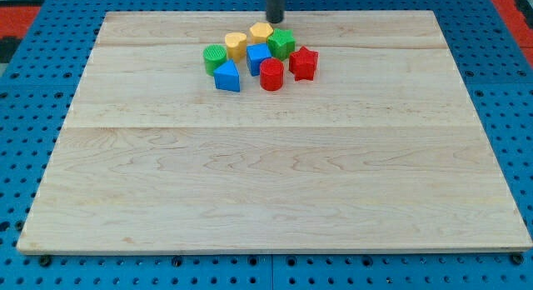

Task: Move the red star to the center right

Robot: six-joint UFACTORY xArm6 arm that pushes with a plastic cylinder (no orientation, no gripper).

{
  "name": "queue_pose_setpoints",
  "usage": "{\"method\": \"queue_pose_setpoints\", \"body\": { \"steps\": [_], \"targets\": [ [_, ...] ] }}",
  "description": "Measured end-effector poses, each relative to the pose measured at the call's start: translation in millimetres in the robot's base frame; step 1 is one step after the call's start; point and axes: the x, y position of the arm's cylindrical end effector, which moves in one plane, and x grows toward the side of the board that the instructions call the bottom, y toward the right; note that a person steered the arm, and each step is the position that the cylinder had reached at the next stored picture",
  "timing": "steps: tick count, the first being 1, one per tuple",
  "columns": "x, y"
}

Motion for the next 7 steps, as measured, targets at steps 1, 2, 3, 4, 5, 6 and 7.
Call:
{"method": "queue_pose_setpoints", "body": {
  "steps": [1,2,3,4,5,6,7],
  "targets": [
    [4,18],
    [4,18],
    [4,18],
    [-3,24],
    [-6,24],
    [-5,24],
    [-5,25]
  ]
}}
